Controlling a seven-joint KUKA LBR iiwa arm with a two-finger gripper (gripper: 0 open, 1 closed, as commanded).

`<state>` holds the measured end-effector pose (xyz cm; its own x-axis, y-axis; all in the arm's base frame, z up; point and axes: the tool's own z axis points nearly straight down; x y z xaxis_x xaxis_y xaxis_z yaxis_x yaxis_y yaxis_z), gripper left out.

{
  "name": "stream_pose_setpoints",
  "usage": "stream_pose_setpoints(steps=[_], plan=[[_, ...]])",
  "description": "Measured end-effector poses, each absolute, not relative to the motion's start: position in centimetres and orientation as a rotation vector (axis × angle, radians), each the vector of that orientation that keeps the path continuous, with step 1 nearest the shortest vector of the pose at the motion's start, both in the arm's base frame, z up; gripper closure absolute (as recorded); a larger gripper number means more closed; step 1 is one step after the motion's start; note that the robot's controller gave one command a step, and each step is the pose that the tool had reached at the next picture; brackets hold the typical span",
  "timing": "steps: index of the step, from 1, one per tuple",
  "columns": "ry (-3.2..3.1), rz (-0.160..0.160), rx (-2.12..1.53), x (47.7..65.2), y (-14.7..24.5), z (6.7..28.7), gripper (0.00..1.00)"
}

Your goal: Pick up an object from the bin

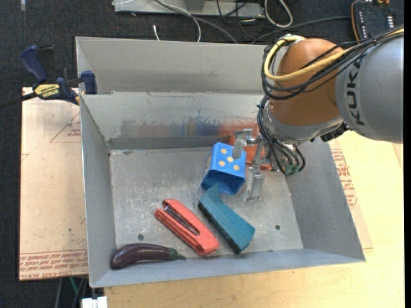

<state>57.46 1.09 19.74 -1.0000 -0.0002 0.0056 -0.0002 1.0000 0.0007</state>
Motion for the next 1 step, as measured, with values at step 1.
stream_pose_setpoints(steps=[1], plan=[[-3.143, -0.001, -0.001, 57.62, 1.08, 20.1, 0.0]])
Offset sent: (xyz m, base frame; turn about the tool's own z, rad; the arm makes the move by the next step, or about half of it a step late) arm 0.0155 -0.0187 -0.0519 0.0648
